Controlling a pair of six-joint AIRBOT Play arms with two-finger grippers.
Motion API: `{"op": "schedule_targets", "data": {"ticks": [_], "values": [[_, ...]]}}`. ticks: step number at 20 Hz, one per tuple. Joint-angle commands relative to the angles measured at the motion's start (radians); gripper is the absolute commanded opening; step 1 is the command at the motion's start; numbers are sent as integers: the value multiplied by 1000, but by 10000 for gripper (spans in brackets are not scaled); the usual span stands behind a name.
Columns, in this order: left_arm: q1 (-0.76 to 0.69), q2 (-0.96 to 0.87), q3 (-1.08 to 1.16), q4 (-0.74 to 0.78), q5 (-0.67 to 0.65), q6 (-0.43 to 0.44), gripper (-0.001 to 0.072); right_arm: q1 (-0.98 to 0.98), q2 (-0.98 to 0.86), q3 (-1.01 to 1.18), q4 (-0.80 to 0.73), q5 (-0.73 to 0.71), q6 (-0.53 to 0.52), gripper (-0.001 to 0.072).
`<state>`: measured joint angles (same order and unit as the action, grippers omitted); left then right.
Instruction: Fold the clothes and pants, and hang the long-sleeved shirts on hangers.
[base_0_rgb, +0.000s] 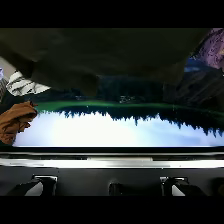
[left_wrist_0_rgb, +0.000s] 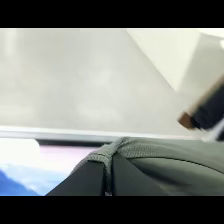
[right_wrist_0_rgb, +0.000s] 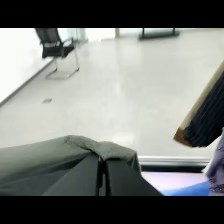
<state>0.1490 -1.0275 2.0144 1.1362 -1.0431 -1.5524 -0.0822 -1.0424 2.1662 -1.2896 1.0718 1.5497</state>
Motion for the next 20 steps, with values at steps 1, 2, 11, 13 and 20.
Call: {"op": "schedule_targets", "data": {"ticks": [1, 2, 11, 13, 20], "values": [[-1, 249, -82, 214, 3, -104, 13, 5, 172, -11, -74, 111, 29, 26], [-1, 281, -85, 233, -16, -116, 13, 5, 202, -27, -79, 138, 58, 26], [-1, 54, -85, 77, -295, -93, 13, 5, 1, -41, -55, 380, 225, 26], [-7, -105, -86, 62, -357, -93, 13, 5, -138, -74, -41, 466, 223, 27], [-117, -726, -90, 60, -237, 13, 13, 5, -640, -223, -8, 312, 166, 27]]}}
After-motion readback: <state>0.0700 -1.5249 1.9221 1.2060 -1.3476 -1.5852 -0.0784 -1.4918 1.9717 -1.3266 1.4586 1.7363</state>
